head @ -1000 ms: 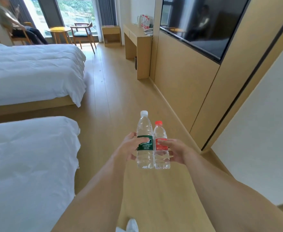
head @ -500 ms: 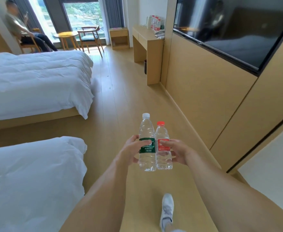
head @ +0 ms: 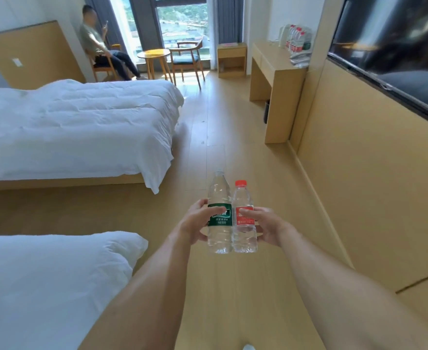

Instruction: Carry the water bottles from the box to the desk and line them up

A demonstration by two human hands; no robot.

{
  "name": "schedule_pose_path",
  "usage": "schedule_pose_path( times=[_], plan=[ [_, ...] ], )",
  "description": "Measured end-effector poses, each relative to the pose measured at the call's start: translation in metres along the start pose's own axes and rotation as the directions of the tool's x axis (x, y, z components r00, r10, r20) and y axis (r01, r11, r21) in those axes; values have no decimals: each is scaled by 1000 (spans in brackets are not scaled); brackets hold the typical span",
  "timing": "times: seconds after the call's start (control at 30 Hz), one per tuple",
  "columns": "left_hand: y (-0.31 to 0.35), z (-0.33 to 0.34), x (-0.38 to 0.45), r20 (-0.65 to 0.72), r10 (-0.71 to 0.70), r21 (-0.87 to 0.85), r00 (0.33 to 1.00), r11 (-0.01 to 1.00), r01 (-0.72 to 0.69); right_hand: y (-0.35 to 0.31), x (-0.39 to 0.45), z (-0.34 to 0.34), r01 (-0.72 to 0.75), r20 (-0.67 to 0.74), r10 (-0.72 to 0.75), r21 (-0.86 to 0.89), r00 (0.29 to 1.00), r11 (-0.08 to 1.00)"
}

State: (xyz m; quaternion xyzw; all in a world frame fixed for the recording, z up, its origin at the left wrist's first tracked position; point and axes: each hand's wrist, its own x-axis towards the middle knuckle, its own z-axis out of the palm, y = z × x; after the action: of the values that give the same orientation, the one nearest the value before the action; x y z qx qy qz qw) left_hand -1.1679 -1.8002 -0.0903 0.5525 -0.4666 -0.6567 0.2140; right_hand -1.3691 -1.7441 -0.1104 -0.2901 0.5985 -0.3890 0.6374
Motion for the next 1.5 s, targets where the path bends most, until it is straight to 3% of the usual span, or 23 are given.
schedule_pose_path(
  times=[0.3, 1.0, 1.5],
  plan=[
    [70, -9, 112, 4, -12, -49, 1000, 999, 13, -79, 111, -27, -11, 17, 12, -33, 1000, 999],
    [284, -95, 464, 197, 22, -5, 980, 1000, -22, -294, 424, -54, 7, -165, -5, 12, 986, 1000],
    [422, -127, 692, 68, 28, 12, 997, 1000, -29, -439, 682, -106, 5, -49, -6, -16, 999, 1000]
  ],
)
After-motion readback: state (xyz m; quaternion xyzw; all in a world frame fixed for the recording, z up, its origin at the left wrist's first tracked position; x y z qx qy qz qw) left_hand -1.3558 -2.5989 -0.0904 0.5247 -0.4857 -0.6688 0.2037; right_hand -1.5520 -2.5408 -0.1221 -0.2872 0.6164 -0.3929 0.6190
